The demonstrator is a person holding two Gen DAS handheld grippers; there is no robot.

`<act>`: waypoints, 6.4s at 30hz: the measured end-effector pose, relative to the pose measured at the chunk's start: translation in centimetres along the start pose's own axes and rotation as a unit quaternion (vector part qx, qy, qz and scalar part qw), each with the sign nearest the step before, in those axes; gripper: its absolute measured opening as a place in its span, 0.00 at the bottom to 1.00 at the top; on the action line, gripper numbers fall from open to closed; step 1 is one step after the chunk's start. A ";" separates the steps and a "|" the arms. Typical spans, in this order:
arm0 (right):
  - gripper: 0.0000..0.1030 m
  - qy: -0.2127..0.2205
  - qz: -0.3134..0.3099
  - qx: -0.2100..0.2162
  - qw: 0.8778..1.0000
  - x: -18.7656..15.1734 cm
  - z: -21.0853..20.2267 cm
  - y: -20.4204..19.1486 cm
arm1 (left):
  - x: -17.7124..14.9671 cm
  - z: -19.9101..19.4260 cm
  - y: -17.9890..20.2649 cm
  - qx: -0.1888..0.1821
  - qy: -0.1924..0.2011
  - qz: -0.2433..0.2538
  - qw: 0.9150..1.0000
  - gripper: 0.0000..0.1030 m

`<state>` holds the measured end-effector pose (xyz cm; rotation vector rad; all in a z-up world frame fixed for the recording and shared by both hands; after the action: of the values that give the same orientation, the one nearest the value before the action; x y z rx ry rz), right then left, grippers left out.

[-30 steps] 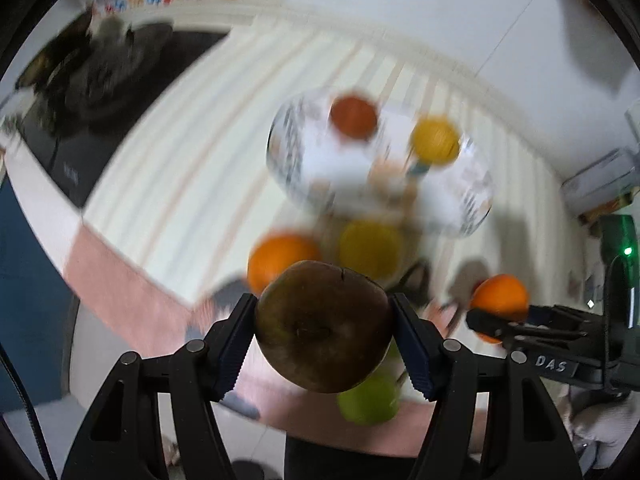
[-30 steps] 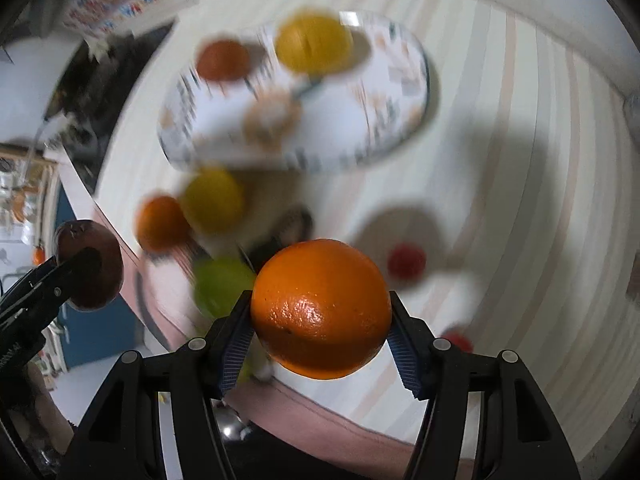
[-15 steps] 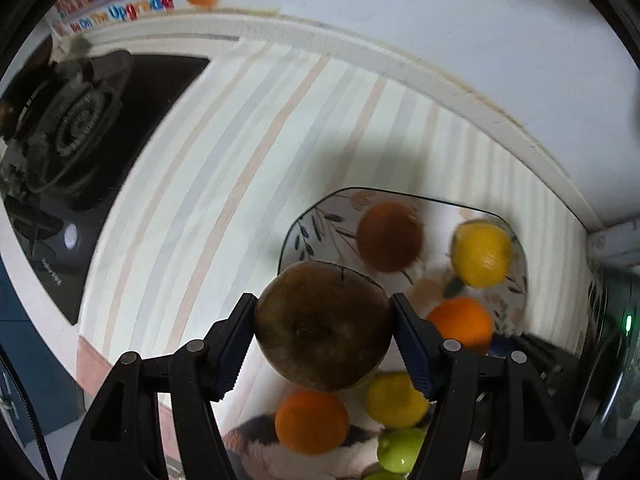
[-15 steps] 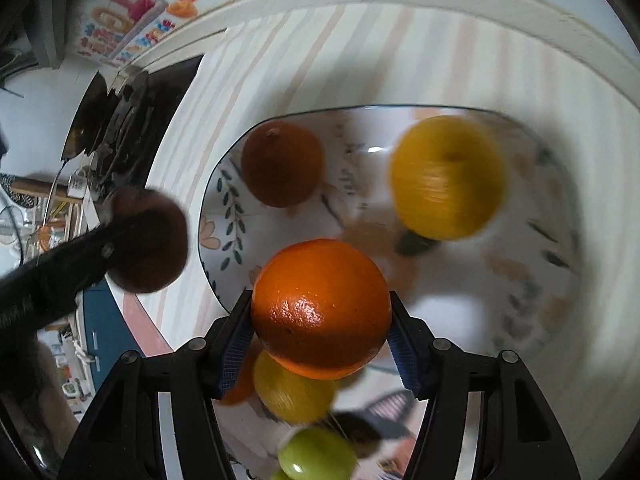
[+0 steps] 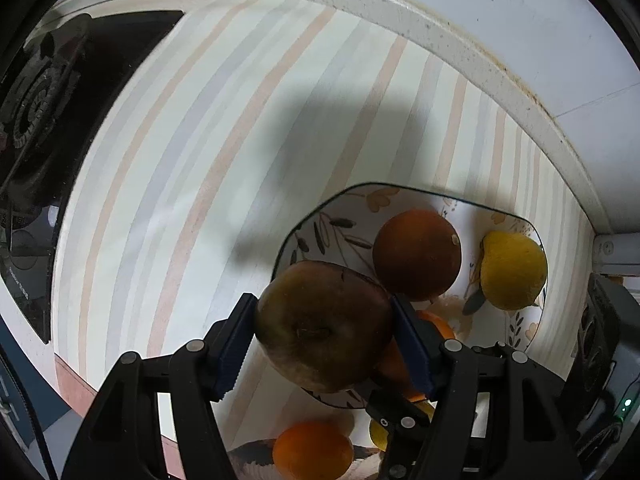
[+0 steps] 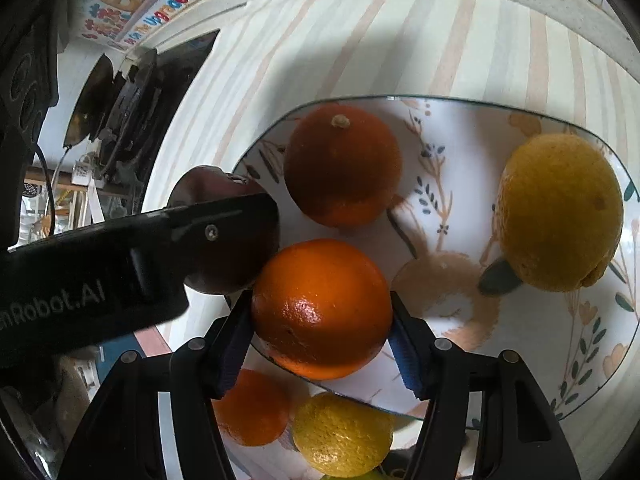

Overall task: Organize fruits
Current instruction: 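Carry the apple and orange onto the floral plate and open both tools, then move both tools back from the plate toward the remaining fruits, then grasp a green lime with the right tool while the left tool grasps an orange, then carry the lime and orange over the floral plate and lower them onto it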

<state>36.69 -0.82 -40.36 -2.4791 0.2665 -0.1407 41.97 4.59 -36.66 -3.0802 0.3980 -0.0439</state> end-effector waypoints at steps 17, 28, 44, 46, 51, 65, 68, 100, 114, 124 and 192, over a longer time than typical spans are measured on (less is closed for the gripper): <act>0.92 0.031 0.010 -0.104 0.994 -2.4 -7.9 3.0 | -1.7 -3.4 -2.8 0.057 0.061 -0.024 0.996 0.82; 0.92 0.072 -0.023 -0.164 0.984 -4.9 -13.7 3.1 | -6.4 -7.9 -3.7 0.107 0.137 -0.046 0.984 0.82; 0.92 0.140 -0.087 -0.169 0.972 -10.5 -23.4 -2.7 | -13.5 -17.1 -1.3 0.092 0.217 -0.047 0.971 0.82; 0.92 0.149 -0.091 -0.170 0.970 -11.3 -24.7 -3.2 | -14.3 -18.1 -0.9 0.090 0.225 -0.044 0.969 0.82; 0.92 0.168 -0.094 -0.167 0.967 -13.5 -27.5 -3.7 | -16.3 -20.4 -0.1 0.084 0.246 -0.042 0.965 0.82; 0.92 0.190 -0.097 -0.144 0.966 -17.0 -31.1 -4.8 | -19.7 -22.8 1.8 0.068 0.260 -0.038 0.962 0.82; 0.92 0.190 -0.092 -0.128 0.969 -17.1 -30.8 -5.0 | -19.9 -22.5 1.9 0.062 0.257 -0.039 0.964 0.82; 0.64 -0.037 -0.008 -0.095 0.995 -15.7 -5.0 3.3 | -14.0 0.4 -1.6 0.076 0.032 0.006 0.997 0.96; 0.64 -0.043 -0.002 -0.099 0.994 -16.2 -5.7 4.7 | -17.4 1.0 0.8 0.039 0.032 0.019 0.999 0.60; 0.64 -0.045 0.000 -0.086 0.995 -16.4 -5.9 5.4 | -20.6 1.8 1.5 0.032 0.027 0.001 0.999 0.61; 0.92 0.074 0.014 -0.146 0.986 -3.6 -13.7 6.6 | 0.3 -6.1 -0.9 0.071 0.103 0.006 0.992 0.93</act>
<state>29.89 -13.12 -33.62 -2.7585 0.4099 -0.2922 42.31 5.14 -30.51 -2.9402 0.4002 -0.3746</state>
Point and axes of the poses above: each gripper's, at about its wrist camera, not at the fingertips, and z roughly the way its jaws point, y to its right, x to its top, the point moved 10 cm from there along z, roughly the way its jaws point, and after that the axes turned 12 degrees about x, right-handed, at the moved point
